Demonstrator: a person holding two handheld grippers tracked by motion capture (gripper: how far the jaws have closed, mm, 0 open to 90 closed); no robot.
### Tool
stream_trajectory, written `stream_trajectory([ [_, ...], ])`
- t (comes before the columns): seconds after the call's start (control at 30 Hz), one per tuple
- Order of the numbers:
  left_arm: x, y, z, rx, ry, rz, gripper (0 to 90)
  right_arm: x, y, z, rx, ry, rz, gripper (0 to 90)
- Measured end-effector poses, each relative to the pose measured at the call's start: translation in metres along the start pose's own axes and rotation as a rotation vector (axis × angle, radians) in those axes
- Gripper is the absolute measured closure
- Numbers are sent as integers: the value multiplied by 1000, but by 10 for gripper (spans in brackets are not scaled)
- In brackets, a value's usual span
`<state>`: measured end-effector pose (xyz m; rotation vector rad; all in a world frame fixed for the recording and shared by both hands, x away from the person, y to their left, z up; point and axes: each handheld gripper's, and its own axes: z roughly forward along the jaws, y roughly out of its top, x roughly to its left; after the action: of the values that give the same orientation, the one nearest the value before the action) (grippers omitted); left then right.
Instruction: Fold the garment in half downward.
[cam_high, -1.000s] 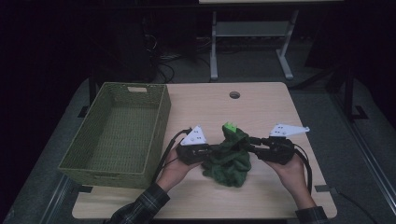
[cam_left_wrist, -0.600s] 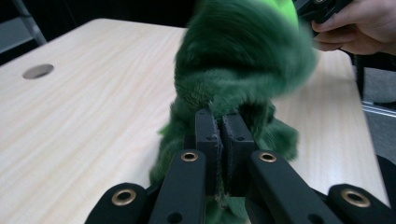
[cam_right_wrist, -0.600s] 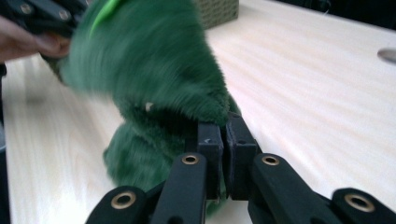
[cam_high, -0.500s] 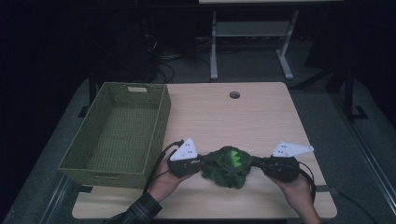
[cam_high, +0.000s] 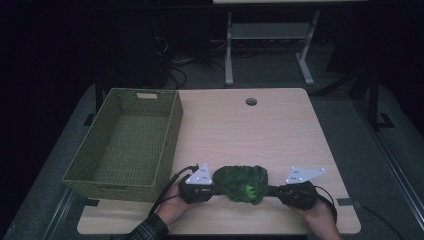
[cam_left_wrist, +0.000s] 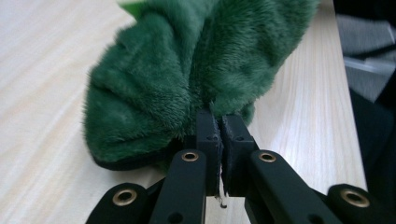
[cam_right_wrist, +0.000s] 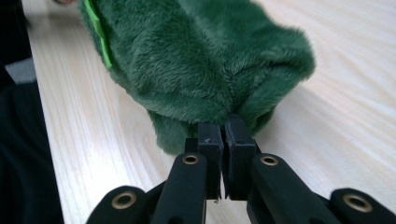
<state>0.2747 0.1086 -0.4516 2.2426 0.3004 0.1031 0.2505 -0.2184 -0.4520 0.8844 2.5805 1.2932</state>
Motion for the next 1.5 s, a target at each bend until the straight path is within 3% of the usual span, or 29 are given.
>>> stream_trajectory([
  [0.1,-4,-3,8,43,-8,21,866,2,-2,3,23,0,-6,872],
  [0.2,-4,-3,9,51,-4,21,855,2,-5,5,42,5,-2,855],
  [0.33,0,-2,3,53,27,13,769,-1,-8,1,39,-6,11,747],
  [0.6,-8,2,-18,-6,34,-18,576,-10,-12,-12,3,-40,46,743],
  [0.7,-11,3,-29,-42,43,-30,563,-12,-7,-17,-22,-45,50,748],
  [0.83,-6,12,-36,-85,67,-47,603,-15,5,-26,-78,-50,51,805],
  [0.97,2,23,-33,-101,83,-76,708,-14,23,-28,-113,-43,21,899],
  [1.07,6,29,-27,-95,74,-87,792,-15,36,-23,-122,-32,3,900],
  [1.17,6,32,-18,-76,64,-93,817,-15,43,-14,-130,-5,-6,900],
  [1.23,5,32,-11,-55,51,-98,817,-13,45,-7,-110,13,-14,900],
  [1.5,4,25,16,54,24,-85,817,-16,34,15,22,10,-11,900],
])
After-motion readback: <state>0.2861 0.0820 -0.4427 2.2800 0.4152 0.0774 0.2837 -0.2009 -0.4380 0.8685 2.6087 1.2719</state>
